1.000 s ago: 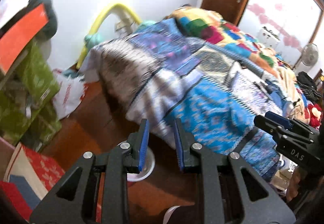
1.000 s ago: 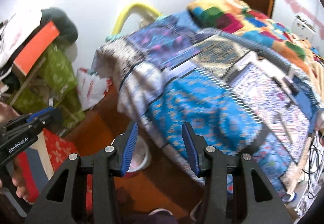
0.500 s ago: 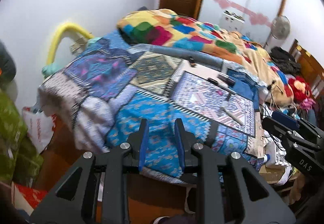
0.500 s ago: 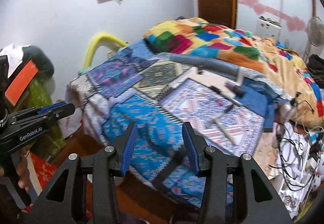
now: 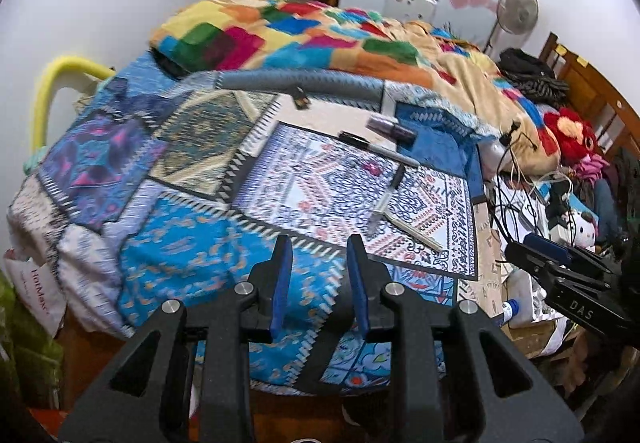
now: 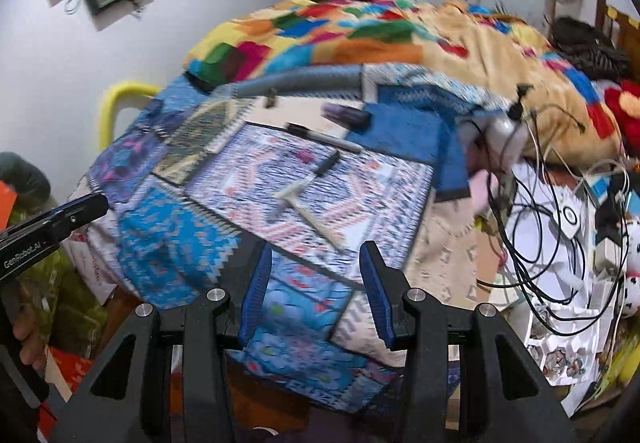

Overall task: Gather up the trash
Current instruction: 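Move both open tools back over the bed, then grasp the white razor with the right tool while the left tool grasps the clear pen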

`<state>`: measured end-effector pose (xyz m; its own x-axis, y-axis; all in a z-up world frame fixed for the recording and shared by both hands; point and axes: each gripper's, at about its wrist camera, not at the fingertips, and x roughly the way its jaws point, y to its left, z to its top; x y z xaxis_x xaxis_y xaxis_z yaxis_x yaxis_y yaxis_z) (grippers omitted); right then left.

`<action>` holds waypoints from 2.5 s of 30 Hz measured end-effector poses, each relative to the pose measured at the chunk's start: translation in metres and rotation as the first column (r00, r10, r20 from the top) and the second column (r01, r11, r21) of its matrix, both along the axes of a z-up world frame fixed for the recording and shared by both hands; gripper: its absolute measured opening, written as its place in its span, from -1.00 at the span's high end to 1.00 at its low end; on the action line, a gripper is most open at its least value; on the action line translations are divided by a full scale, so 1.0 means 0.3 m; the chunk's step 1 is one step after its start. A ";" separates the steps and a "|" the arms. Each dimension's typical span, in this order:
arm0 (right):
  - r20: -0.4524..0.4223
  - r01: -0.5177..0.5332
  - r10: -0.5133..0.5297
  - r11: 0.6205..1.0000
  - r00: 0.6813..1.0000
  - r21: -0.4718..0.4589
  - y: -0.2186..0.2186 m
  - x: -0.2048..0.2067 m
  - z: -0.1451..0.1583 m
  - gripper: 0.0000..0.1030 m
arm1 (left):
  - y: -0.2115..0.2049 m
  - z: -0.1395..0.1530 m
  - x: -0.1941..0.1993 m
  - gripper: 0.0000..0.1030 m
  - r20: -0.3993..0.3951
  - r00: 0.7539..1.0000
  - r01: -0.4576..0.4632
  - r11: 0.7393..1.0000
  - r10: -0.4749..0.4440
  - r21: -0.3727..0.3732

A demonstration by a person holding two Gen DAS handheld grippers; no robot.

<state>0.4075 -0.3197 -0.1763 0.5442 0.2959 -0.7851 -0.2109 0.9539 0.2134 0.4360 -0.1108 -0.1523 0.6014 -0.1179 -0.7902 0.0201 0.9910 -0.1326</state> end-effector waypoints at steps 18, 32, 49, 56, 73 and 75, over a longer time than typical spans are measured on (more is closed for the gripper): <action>-0.060 -0.160 0.159 0.987 0.985 -0.016 0.119 0.234 -0.246 0.19 | -0.066 -0.292 0.228 0.47 -0.124 0.990 0.068 0.998 -0.067 0.004; -0.018 -0.325 0.325 0.944 0.946 -0.051 0.223 0.263 -0.301 0.83 | -0.067 -0.380 0.279 0.47 -0.165 0.984 0.070 0.997 -0.074 -0.029; 0.003 -0.040 0.040 0.999 0.999 0.016 0.001 0.290 -0.225 0.83 | -0.225 -0.356 0.444 0.47 -0.142 0.962 0.216 0.968 -0.233 -0.125; -0.005 0.023 -0.022 0.999 1.000 0.030 -0.051 0.313 -0.226 0.83 | -0.316 -0.398 0.529 0.47 -0.129 0.957 0.255 0.966 -0.258 -0.039; -0.023 0.049 -0.047 0.997 0.999 0.067 -0.065 0.271 -0.168 0.83 | -0.301 -0.374 0.460 0.86 -0.177 0.948 0.238 0.959 -0.263 -0.152; -0.015 0.045 -0.045 0.997 0.999 0.065 -0.062 0.260 -0.144 0.83 | -0.295 -0.339 0.427 0.86 -0.161 0.954 0.233 0.962 -0.255 -0.142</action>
